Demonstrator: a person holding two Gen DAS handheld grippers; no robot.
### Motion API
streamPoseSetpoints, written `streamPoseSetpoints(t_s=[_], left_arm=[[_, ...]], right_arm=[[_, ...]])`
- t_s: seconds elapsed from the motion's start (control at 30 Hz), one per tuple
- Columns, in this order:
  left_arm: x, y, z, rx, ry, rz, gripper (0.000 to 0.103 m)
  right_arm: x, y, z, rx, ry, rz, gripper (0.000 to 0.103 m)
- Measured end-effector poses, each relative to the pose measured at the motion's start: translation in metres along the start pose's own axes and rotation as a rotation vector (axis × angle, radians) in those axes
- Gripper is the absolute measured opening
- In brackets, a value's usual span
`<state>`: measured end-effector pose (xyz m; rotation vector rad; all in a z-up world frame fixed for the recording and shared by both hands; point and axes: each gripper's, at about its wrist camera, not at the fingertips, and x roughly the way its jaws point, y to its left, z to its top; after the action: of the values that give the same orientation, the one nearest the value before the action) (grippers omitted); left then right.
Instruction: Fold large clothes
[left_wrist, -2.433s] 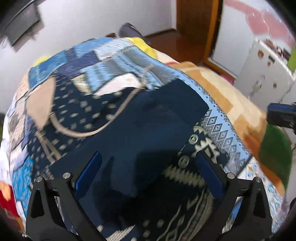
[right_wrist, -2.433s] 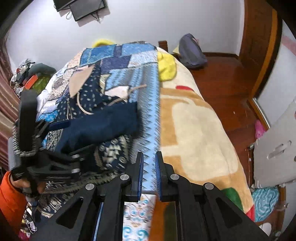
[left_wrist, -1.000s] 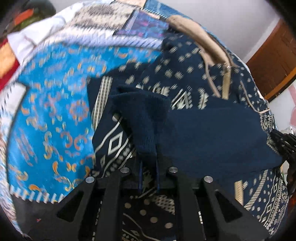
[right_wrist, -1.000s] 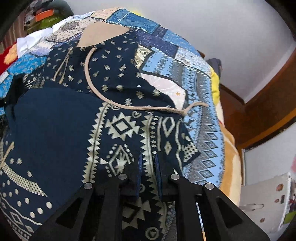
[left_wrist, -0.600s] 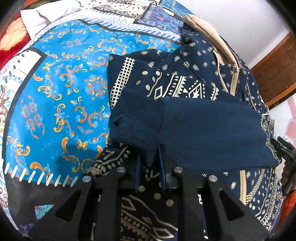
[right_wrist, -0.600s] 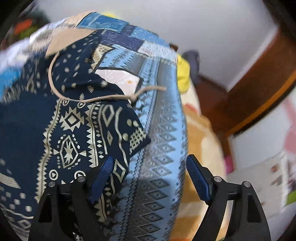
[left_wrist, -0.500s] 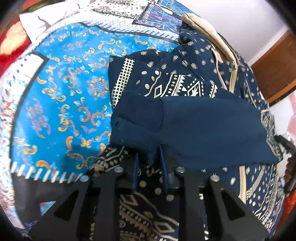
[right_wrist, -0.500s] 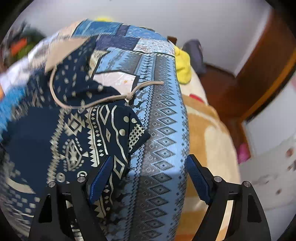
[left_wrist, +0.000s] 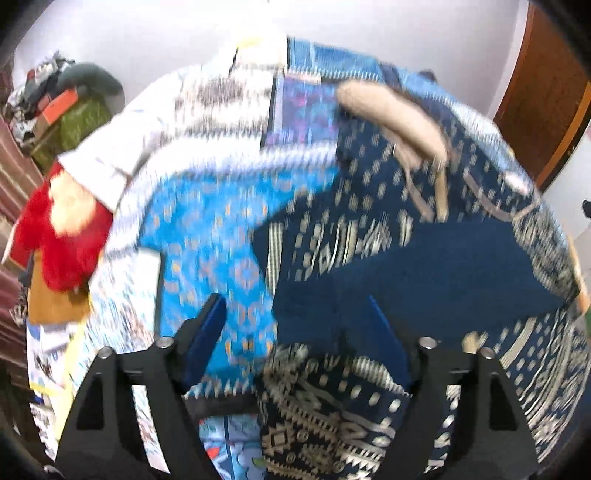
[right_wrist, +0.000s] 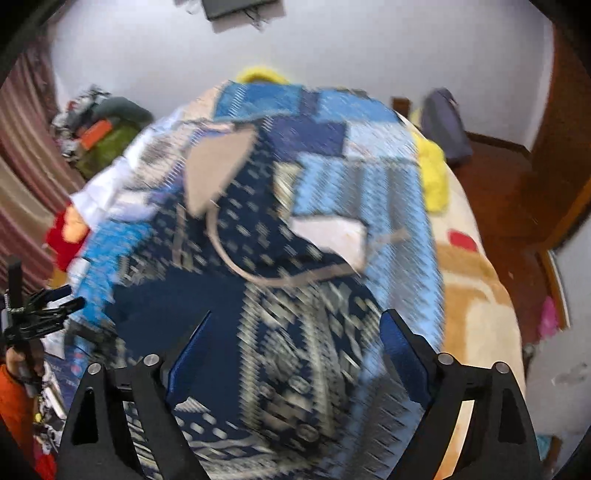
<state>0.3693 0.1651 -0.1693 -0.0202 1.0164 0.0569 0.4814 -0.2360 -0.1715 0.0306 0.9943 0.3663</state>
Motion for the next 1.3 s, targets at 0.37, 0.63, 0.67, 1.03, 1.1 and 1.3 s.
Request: streamPoseSetpoints(t_s=[0.37,0.63,0.67,1.03,1.1,1.3], left_arm=[[0.021,-0.012,0.103,-0.07,-0.142,-0.018,0.097],[0.087,-0.018,0.128,-0.105,-0.065,-0.054,0.097],[0.097,-0.019,0.131,-0.109,-0.054,-0.055,0.097],[0.183,-0.038,0.159,-0.162,0.049,-0.117,0.097],[0.193,-0.042,0.162,-0.191,0.051,-0.165,0.097],[0.198,-0.052,0.168,-0.227,0.001,-0.204,0.055]], right_arm=[[0.023,0.047,0.084,-0.025,-0.076,0.044,0.094],[0.109,0.056,0.127,-0.003,0.03,0.023,0.094],[0.117,0.056,0.13,-0.003,0.038,0.019,0.094],[0.222,0.047,0.161,0.101,0.157,0.046,0.093],[0.225,0.053,0.165,0.069,0.123,0.045,0.079],[0.225,0.073,0.162,-0.042,0.067,0.047,0.024]])
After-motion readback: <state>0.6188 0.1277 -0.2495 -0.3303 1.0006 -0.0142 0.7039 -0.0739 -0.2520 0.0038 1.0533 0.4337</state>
